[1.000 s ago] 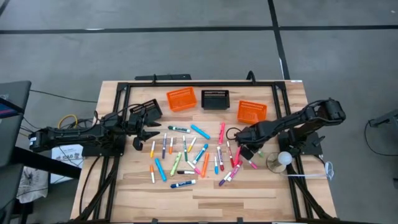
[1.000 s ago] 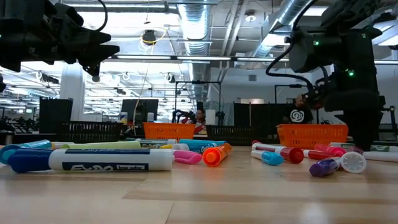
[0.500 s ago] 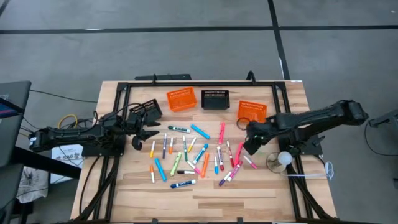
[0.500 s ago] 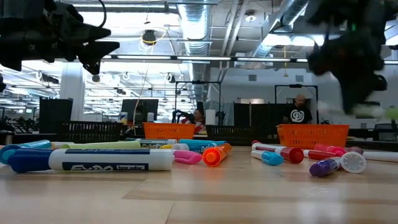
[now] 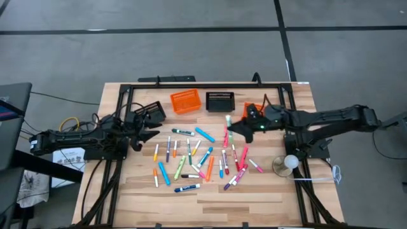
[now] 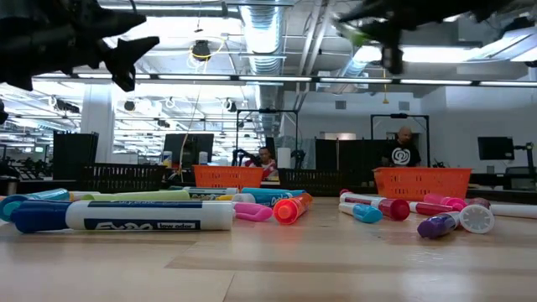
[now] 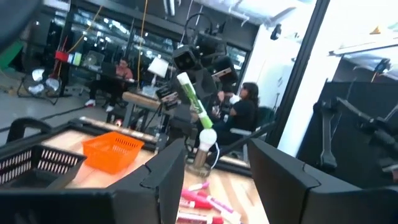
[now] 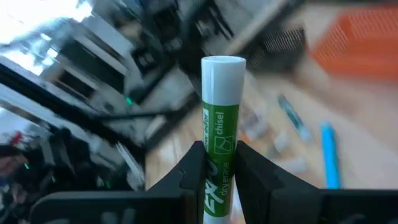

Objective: Pick & Place Markers
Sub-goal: Put the large light green marker pen into the left black bin

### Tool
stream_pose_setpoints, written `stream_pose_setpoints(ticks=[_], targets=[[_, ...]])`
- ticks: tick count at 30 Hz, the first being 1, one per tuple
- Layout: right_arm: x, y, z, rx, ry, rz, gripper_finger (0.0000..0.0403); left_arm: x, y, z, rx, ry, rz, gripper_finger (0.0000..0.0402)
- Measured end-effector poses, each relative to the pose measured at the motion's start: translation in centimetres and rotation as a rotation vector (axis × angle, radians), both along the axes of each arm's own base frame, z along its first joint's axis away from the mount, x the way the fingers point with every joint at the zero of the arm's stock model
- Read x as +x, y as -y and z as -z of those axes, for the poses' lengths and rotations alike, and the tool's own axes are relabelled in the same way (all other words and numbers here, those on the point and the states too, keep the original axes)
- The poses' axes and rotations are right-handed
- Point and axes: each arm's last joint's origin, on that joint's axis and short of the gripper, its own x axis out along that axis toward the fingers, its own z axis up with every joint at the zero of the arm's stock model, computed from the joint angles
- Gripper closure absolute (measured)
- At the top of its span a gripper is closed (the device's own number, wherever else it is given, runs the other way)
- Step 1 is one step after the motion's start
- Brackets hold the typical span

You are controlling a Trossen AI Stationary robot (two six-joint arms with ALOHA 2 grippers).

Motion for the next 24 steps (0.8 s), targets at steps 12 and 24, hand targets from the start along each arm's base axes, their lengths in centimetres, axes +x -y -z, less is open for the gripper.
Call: stream_pose_setpoints(ticks=[12, 24], targets=[[11.8, 1.4, 1.5, -0.102, 0.077, -0.207, 0.0351, 0.0, 0.5, -0.2, -0.056, 0.015, 0.057, 0.0225], [21.4, 2.0, 0.6, -0.262, 0.055, -0.374, 0.035, 0.0, 0.8, -0.2, -0.111, 0.014, 0.092, 0.0225]])
